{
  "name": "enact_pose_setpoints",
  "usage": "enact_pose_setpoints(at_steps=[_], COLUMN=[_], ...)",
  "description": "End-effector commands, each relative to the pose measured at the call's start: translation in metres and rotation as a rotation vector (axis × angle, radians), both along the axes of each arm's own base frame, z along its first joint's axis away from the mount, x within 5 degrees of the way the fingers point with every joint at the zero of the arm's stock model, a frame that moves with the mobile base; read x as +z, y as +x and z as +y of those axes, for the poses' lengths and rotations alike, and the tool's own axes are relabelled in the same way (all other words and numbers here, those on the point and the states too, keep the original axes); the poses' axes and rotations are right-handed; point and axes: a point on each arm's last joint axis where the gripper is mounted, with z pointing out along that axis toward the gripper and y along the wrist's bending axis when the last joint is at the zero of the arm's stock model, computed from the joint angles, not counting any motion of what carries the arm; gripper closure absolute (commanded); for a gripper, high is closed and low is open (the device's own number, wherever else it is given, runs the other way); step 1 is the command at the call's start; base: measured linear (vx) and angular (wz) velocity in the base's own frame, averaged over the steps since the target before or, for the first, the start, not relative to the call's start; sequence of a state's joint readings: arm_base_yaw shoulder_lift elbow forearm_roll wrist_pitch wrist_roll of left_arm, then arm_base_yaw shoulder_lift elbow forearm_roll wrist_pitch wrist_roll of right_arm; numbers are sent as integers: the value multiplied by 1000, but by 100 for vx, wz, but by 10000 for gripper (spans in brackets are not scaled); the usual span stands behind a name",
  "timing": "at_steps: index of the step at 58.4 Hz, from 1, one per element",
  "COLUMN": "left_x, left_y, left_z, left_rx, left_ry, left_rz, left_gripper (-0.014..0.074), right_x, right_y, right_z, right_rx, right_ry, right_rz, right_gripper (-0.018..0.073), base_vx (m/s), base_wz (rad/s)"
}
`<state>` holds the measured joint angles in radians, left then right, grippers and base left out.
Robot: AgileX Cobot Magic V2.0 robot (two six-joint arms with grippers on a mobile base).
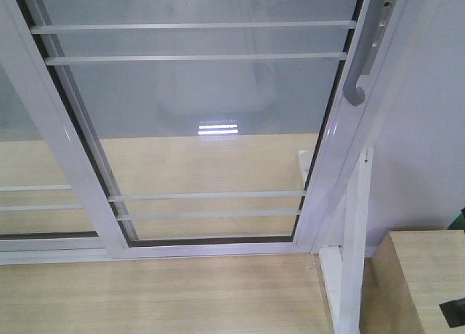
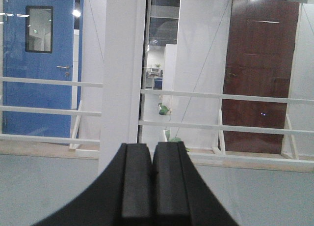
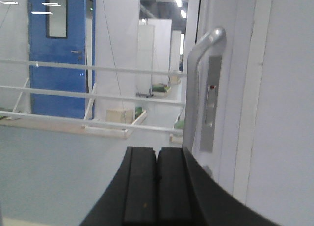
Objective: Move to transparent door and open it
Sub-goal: 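Raise the right gripper and close it around the silver door handle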
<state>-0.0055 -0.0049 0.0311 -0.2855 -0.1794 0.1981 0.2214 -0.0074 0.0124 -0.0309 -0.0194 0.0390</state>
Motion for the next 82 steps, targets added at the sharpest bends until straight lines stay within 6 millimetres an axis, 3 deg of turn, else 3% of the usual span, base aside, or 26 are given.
enact_pose_setpoints(at_steps=[1, 13, 26, 35, 42, 49, 70, 82], left_x=[22, 66, 111, 128, 137, 140, 136, 125], left_y=[2, 36, 113, 146, 151, 148, 147, 151], left_z=[2, 3, 2, 1, 1, 1, -1, -22], left_rx=[10, 35, 35, 25, 23, 24, -7, -117], left_ry=[-23, -1, -2, -9, -10, -10, -100, -3], left_rz=[-58, 7, 134, 166, 150, 135, 180, 283], left_gripper=[603, 603, 603, 603, 603, 603, 601, 594], right_x=[25, 73, 123, 146, 151, 147, 141, 141], right_y=[0, 24, 94, 138, 162, 172, 176, 176], right_z=[0, 5, 20, 31, 36, 39, 40, 40], right_rx=[2, -2, -5, 0, 4, 6, 5, 5], right_ry=[61, 15, -53, -43, -27, -22, -29, -29], right_rz=[-10, 60, 159, 117, 68, 63, 92, 93], right_gripper=[568, 568, 568, 568, 568, 568, 568, 568], base_vx=[0, 0, 0, 0, 0, 0, 0, 0], base_wz=[0, 0, 0, 0, 0, 0, 0, 0])
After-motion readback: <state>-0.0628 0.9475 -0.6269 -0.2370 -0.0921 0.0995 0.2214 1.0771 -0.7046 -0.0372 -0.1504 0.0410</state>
